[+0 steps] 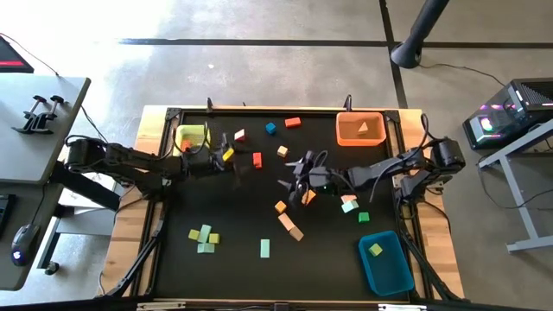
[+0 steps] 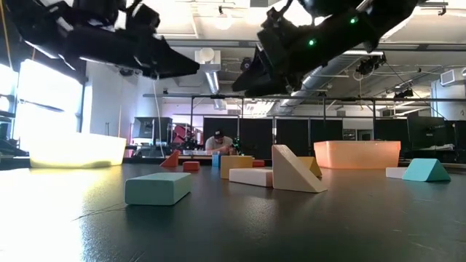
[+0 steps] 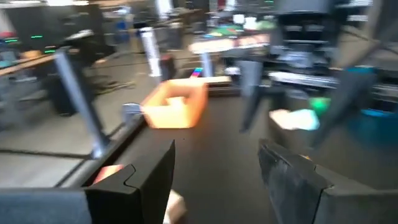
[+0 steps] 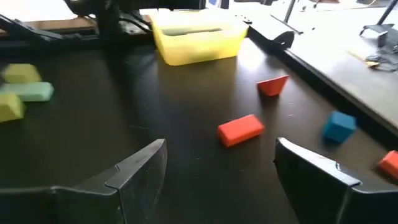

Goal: Sort blocks by size
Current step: Put the light orange triangular block into the orange bin

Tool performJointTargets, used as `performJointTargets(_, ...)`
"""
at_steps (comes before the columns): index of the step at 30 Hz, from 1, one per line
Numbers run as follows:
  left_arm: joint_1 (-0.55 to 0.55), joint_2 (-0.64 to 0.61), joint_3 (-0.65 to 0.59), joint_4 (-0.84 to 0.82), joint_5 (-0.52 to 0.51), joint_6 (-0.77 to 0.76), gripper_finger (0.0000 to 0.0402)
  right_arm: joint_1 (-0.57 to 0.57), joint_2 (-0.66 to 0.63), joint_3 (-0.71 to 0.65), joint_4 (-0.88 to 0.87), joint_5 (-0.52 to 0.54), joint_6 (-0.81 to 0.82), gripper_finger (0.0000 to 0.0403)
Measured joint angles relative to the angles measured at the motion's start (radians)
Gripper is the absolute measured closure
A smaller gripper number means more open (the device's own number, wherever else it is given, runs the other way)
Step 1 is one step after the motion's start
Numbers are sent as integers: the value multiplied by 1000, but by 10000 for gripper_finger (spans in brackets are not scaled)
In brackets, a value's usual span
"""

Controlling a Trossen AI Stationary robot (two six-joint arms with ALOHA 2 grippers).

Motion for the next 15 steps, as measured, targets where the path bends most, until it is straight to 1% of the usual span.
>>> performJointTargets(3,-96,0,34,-84,2,12,186,45,0,0,-3,-1,47,114)
performJointTargets(7,-221,0,125,-337,-33,27,186,108,0,0,-2,0,105,114)
performJointTargets(10,-295,0,186,-517,-39,26,186,157,0,0,-1,0,145,114)
performJointTargets(12,-336,0,203,-573,-39,26,186,189,0,0,-1,0,170,114)
performJointTargets(15,-387,0,204,-592,-38,28,186,231,0,0,-1,0,199,114)
